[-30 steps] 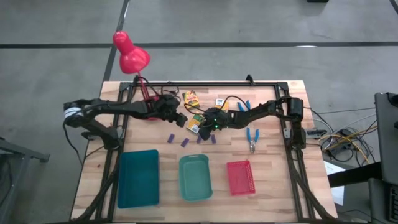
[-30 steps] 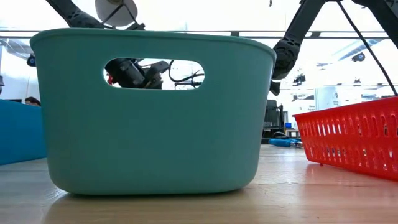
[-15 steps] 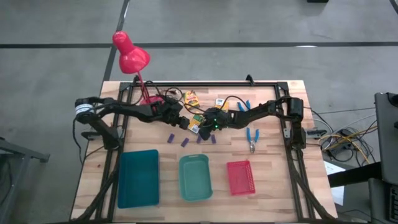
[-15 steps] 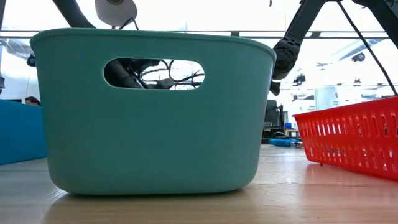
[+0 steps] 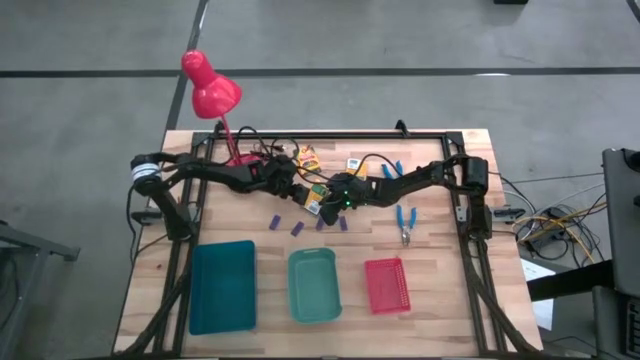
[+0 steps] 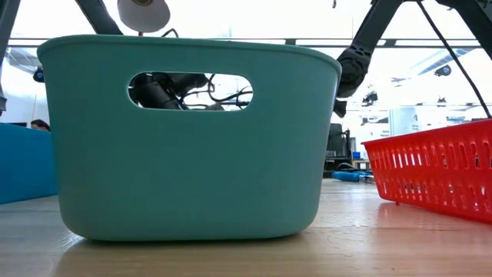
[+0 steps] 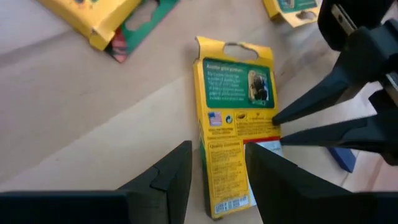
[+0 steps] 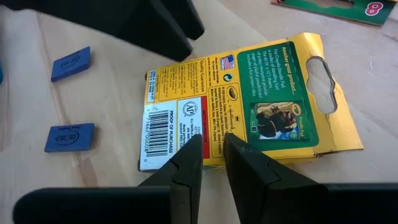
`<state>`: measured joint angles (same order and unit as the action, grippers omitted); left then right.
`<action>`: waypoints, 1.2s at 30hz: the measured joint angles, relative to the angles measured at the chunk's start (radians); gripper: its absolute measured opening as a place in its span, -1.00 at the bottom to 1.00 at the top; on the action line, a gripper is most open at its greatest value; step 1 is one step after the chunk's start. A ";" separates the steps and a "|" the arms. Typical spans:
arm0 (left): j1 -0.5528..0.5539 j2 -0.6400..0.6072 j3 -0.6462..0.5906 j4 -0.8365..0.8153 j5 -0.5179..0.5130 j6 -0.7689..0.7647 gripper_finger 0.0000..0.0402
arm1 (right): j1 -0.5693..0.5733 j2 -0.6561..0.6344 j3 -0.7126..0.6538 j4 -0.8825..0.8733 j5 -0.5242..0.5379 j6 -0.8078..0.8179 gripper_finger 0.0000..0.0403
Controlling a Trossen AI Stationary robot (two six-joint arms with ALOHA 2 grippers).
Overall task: Pick & Place School Supplies
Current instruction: Put the crayon box into the blue bin
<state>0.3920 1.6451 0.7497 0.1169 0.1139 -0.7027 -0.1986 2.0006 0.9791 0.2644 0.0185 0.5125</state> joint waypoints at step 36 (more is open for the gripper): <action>0.009 0.100 0.002 0.105 0.124 0.016 -0.23 | 0.013 0.000 0.000 -0.042 0.003 0.000 -0.66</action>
<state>0.4009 1.7455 0.7521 0.2219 0.2375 -0.6866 -0.1856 2.0003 0.9787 0.2226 0.0211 0.5125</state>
